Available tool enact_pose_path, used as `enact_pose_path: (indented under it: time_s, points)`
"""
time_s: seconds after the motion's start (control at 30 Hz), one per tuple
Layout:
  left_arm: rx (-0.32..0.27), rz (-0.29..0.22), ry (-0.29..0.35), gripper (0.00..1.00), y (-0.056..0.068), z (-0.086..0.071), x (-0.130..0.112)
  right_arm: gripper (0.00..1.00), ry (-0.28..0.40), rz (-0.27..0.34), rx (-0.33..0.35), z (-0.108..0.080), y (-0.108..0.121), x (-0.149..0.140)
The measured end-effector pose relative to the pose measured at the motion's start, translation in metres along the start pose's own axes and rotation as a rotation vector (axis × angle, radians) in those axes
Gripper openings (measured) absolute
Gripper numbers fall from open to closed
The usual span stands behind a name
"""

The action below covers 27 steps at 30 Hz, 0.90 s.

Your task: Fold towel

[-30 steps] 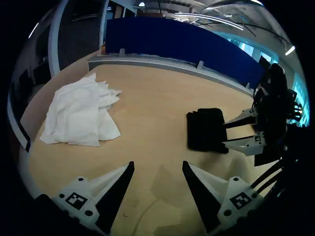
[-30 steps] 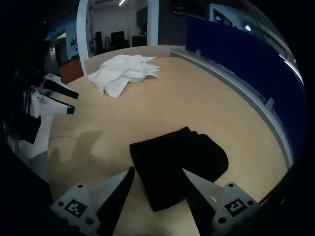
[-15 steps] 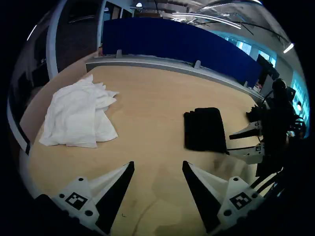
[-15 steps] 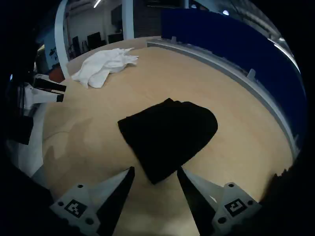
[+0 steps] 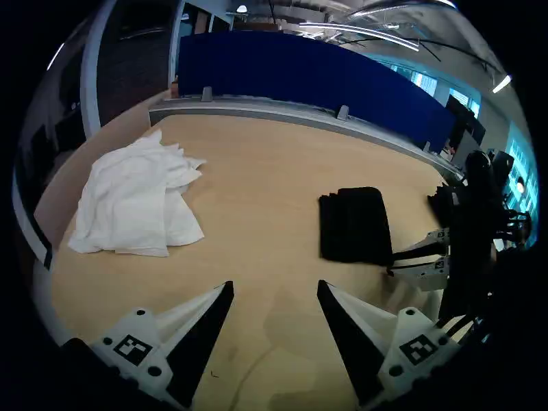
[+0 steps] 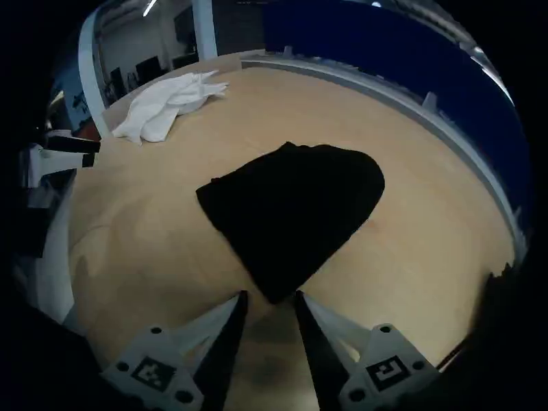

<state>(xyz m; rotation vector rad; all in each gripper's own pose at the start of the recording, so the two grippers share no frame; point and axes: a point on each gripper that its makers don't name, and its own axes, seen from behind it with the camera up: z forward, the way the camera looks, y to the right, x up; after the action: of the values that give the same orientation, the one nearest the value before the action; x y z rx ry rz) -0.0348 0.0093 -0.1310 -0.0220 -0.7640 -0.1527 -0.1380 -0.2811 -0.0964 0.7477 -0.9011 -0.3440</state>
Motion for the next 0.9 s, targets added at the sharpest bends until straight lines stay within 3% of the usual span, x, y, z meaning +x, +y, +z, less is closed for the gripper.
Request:
enact_pose_path:
  time_s: [0.4, 0.9]
  points:
    - [-0.005, 0.004, -0.003, 0.9, 0.0023, 0.0029, -0.0008, 0.26, 0.016, 0.02, -0.019, -0.0001, 0.005, 0.0011]
    - [-0.003, 0.005, -0.001, 0.9, 0.002, 0.0049, 0.002, 0.17, 0.015, 0.025, -0.01, 0.0006, 0.0037, 0.0049]
